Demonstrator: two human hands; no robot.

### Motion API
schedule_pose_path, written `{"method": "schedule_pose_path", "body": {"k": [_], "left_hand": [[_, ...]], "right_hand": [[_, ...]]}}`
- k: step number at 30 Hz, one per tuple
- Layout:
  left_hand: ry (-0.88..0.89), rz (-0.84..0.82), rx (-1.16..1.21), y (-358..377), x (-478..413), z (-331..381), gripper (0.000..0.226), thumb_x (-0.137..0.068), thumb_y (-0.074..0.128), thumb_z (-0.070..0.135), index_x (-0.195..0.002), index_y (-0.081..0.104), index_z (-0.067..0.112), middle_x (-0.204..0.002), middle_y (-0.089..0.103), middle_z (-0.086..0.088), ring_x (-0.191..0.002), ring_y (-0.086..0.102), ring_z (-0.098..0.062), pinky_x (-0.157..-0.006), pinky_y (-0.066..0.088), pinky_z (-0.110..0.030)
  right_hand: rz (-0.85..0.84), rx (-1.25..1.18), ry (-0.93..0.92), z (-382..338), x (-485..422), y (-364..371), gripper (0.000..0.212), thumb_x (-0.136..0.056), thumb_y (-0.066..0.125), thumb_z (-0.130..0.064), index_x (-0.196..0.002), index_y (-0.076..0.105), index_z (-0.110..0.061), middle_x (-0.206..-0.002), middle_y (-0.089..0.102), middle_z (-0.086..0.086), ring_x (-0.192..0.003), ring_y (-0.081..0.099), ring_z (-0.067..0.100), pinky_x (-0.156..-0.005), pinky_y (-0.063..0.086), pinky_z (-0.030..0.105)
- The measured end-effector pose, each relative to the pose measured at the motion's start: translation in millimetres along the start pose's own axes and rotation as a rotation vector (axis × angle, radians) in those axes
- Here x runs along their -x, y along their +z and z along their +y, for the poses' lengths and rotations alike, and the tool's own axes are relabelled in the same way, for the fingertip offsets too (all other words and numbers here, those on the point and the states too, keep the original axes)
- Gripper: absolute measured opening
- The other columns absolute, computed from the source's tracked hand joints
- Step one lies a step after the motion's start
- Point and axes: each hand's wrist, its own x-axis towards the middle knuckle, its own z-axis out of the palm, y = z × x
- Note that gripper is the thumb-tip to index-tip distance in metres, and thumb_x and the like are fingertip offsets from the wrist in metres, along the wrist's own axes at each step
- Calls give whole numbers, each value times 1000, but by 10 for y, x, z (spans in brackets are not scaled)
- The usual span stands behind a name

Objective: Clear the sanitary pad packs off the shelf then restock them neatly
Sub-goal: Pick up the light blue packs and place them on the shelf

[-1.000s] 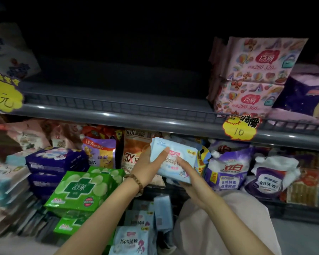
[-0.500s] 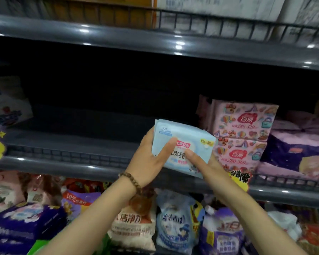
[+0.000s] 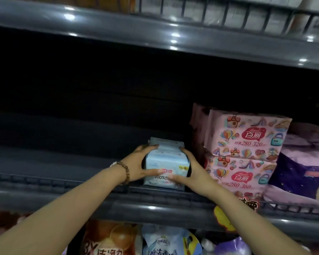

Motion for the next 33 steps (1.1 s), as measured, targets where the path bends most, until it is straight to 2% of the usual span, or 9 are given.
{"method": "schedule_pose_path", "body": {"k": [3, 6, 9, 12, 14, 19, 22, 29, 33], "left_hand": [[67, 17, -112, 27, -130, -94, 94, -75, 73, 45, -149, 16, 34, -158, 5, 8, -133, 11, 4, -108, 12, -10], [75, 21, -143, 44, -309, -137, 97, -75, 72, 48, -149, 12, 34, -158, 6, 11, -141, 13, -2, -109, 14, -12], [64, 6, -193, 53, -522, -160, 94, -78, 70, 47, -151, 12, 31, -157, 5, 12, -142, 16, -7, -107, 16, -12], [55, -13, -188, 60, -732, -204, 91, -81, 68, 45, -150, 11, 31, -158, 6, 10, -144, 12, -10, -111, 14, -18], [35, -22, -138, 76, -870, -217, 90, -81, 70, 42, -150, 12, 31, -157, 9, 10, -143, 14, -9, -107, 13, -14], [4, -22, -73, 152, -1191, -230, 87, -85, 68, 31, -151, 11, 25, -157, 11, 4, -139, 23, -12, -94, 16, -4], [1, -1, -39, 166, -1295, -237, 86, -84, 69, 24, -150, 14, 23, -156, 14, 1, -137, 26, -14, -90, 18, -2], [-20, 54, -68, 157, -1143, -170, 95, -81, 73, 32, -151, 10, 25, -157, 10, 3, -140, 23, -13, -104, 19, -13], [-20, 219, -58, 4, -606, -10, 86, -85, 66, 38, -151, 12, 26, -158, 11, 5, -142, 20, -11, -108, 16, -16]], "right_hand": [[124, 137, -94, 72, -78, 54, 90, -76, 79, -20, -148, 25, -20, -151, 28, -4, -138, 30, 9, -111, 26, 13], [174, 318, -198, 95, -167, 76, 82, -83, 73, -20, -149, 25, -24, -159, 9, -6, -144, 2, 2, -109, 1, 4], [146, 545, -238, 146, -283, 91, 71, -93, 60, -22, -151, 18, -26, -160, 5, -5, -141, -11, 2, -111, -7, 13], [233, 668, -221, 226, -413, 159, 62, -95, 38, -37, -152, 18, -21, -160, 11, 3, -148, -2, 21, -118, -1, 30], [273, 701, -171, 257, -512, 178, 68, -88, 25, -41, -152, 19, -18, -160, 12, 6, -148, 2, 27, -121, 6, 40], [223, 728, -32, 349, -700, 118, 74, -96, 40, -23, -153, -7, -18, -160, -15, 6, -147, -14, 22, -118, -7, 28], [221, 706, -26, 338, -715, 111, 75, -97, 40, -21, -152, -11, -15, -158, -21, 6, -146, -20, 21, -116, -10, 25], [241, 630, -14, 318, -692, 132, 73, -92, 37, -24, -153, 0, -14, -160, -12, 5, -147, -14, 20, -119, -6, 27], [266, 405, -56, 58, -485, 125, 62, -97, 49, -23, -152, 21, -16, -161, 3, 4, -148, -2, 17, -120, 0, 28]]}}
